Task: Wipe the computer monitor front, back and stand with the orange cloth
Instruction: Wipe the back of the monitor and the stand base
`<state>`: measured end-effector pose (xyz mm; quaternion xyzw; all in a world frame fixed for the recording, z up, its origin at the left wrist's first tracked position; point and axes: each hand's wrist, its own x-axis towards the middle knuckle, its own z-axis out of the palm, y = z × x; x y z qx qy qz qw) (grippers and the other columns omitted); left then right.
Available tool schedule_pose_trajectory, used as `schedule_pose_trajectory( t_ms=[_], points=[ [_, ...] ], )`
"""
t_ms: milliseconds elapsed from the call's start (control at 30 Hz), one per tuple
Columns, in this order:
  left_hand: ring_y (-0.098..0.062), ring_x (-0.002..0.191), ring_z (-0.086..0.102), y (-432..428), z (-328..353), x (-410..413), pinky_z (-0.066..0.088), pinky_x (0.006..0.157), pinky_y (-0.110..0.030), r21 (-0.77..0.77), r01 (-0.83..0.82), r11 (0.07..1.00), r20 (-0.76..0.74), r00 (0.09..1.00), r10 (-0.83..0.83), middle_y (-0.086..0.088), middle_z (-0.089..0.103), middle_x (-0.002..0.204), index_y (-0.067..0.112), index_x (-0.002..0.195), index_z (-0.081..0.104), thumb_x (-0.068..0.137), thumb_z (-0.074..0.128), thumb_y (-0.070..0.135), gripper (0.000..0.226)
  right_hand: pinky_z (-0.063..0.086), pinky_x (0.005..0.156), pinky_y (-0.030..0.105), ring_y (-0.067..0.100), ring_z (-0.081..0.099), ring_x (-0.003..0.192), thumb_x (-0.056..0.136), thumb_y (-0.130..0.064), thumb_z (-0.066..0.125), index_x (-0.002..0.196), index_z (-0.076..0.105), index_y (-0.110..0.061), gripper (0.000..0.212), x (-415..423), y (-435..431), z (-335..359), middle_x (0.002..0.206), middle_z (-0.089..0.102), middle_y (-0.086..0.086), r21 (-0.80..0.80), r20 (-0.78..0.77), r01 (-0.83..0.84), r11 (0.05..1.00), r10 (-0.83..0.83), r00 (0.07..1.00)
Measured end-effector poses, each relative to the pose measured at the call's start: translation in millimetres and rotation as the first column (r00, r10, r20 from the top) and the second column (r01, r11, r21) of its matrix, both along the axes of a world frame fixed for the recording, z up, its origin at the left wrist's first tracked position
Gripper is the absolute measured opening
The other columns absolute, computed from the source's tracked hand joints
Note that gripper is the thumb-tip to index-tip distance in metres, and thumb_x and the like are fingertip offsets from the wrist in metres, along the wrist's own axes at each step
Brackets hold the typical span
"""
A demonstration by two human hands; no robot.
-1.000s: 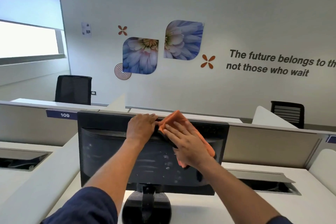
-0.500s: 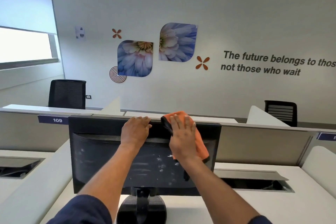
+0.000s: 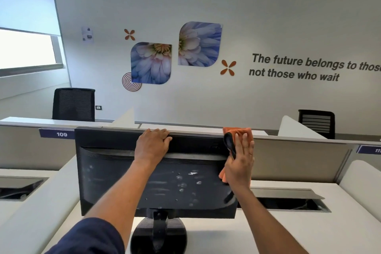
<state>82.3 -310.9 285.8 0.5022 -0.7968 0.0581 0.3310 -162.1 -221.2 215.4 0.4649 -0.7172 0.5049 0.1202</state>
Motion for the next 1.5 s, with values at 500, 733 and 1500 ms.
schedule_pose_trajectory(
  t_ms=[500, 733, 1500],
  points=[
    [-0.022, 0.103, 0.059, 2.2, 2.8, -8.2, 0.043, 0.082, -0.031, 0.010, -0.055, 0.998, 0.041, 0.998, 0.055, 0.002, 0.071, 0.106, 0.024, 0.116, 0.067, 0.098, 0.047, 0.028, 0.027, 0.053, 0.091, 0.045, 0.032, 0.061, 0.111, 0.093, 0.000, 0.047, 0.141, 0.029, -0.055, 0.074, 9.4, 32.4, -81.5, 0.137, 0.055, 0.008, 0.007, 0.478, -0.016, 1.000, 0.011, 0.879],
    [-0.021, 0.110, 0.057, 6.8, 5.3, -6.8, 0.041, 0.092, -0.031, 0.021, -0.030, 0.999, 0.034, 0.999, 0.030, 0.004, 0.068, 0.118, 0.024, 0.122, 0.065, 0.099, 0.045, 0.026, 0.031, 0.049, 0.094, 0.048, 0.041, 0.059, 0.102, 0.096, -0.001, 0.044, 0.149, 0.034, -0.020, 0.057, 17.3, 52.7, -123.5, 0.122, 0.062, 0.021, 0.221, 0.693, 0.038, 0.974, -0.185, 0.697],
    [-0.019, 0.113, 0.055, 11.3, 7.1, -4.0, 0.036, 0.097, -0.028, 0.001, -0.038, 0.999, 0.056, 0.998, 0.038, 0.003, 0.066, 0.121, 0.021, 0.126, 0.062, 0.101, 0.044, 0.023, 0.032, 0.043, 0.070, 0.031, 0.023, 0.058, 0.078, 0.092, 0.000, 0.050, 0.138, 0.044, -0.019, 0.050, -0.8, 35.7, -65.9, 0.111, 0.064, 0.014, 0.039, 0.728, 0.008, 0.999, -0.034, 0.685]
  ],
)
